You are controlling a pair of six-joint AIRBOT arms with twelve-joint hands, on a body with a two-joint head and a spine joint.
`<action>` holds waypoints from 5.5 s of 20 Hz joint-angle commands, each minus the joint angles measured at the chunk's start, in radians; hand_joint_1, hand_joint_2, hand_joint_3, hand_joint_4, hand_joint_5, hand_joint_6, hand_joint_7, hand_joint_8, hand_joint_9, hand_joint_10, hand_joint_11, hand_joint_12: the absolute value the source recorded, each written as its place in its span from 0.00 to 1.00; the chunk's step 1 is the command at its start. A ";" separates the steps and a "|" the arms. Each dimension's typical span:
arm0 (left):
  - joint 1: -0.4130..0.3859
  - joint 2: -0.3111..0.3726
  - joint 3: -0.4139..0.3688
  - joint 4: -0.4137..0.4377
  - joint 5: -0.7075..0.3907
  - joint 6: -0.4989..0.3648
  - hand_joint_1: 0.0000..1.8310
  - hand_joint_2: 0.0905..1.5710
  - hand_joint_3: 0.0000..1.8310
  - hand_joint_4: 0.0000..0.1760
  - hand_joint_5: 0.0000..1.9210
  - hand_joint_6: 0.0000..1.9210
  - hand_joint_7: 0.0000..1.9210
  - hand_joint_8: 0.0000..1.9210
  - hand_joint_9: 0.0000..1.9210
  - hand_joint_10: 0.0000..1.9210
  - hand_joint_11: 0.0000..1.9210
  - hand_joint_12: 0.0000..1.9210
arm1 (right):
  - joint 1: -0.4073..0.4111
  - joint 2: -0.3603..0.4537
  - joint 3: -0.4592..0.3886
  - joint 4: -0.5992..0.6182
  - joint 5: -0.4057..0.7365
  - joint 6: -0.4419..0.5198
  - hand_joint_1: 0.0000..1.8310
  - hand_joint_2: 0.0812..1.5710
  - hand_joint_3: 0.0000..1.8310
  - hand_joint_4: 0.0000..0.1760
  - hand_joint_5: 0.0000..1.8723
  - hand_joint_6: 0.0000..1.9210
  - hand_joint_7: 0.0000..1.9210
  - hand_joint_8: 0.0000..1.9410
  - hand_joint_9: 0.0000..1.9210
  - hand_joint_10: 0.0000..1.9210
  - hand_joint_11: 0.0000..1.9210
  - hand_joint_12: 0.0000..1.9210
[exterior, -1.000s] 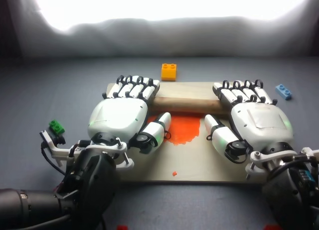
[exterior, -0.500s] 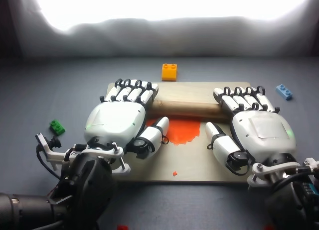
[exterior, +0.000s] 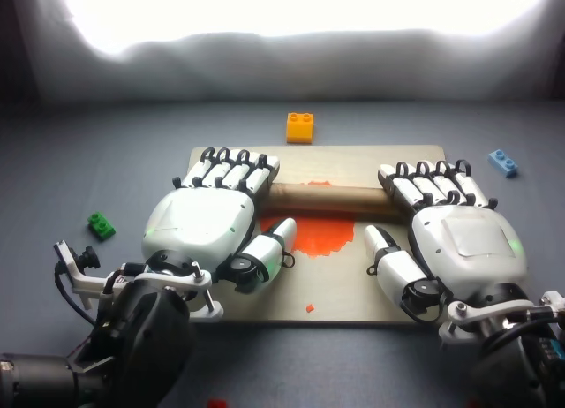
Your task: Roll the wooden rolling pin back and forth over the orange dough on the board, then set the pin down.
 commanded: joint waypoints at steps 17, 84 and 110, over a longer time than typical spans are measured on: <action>0.043 0.033 -0.053 0.043 0.001 -0.016 0.00 1.00 0.03 0.00 0.09 0.00 0.10 0.00 0.08 0.00 0.00 0.17 | -0.043 -0.002 -0.066 0.019 0.063 -0.047 0.00 1.00 0.05 0.00 0.15 0.00 0.16 0.00 0.12 0.00 0.00 0.22; 0.124 0.170 -0.233 0.124 -0.094 0.000 0.00 1.00 0.03 0.00 0.11 0.01 0.10 0.00 0.07 0.00 0.00 0.11 | -0.097 0.006 -0.156 -0.017 0.137 -0.098 0.00 1.00 0.07 0.00 0.12 0.01 0.14 0.00 0.08 0.00 0.00 0.09; 0.013 0.232 -0.230 0.152 0.009 -0.006 0.00 1.00 0.02 0.00 0.11 0.00 0.10 0.00 0.08 0.00 0.00 0.17 | -0.065 0.009 -0.157 -0.073 0.186 -0.094 0.00 1.00 0.08 0.00 0.10 0.00 0.12 0.00 0.07 0.00 0.00 0.15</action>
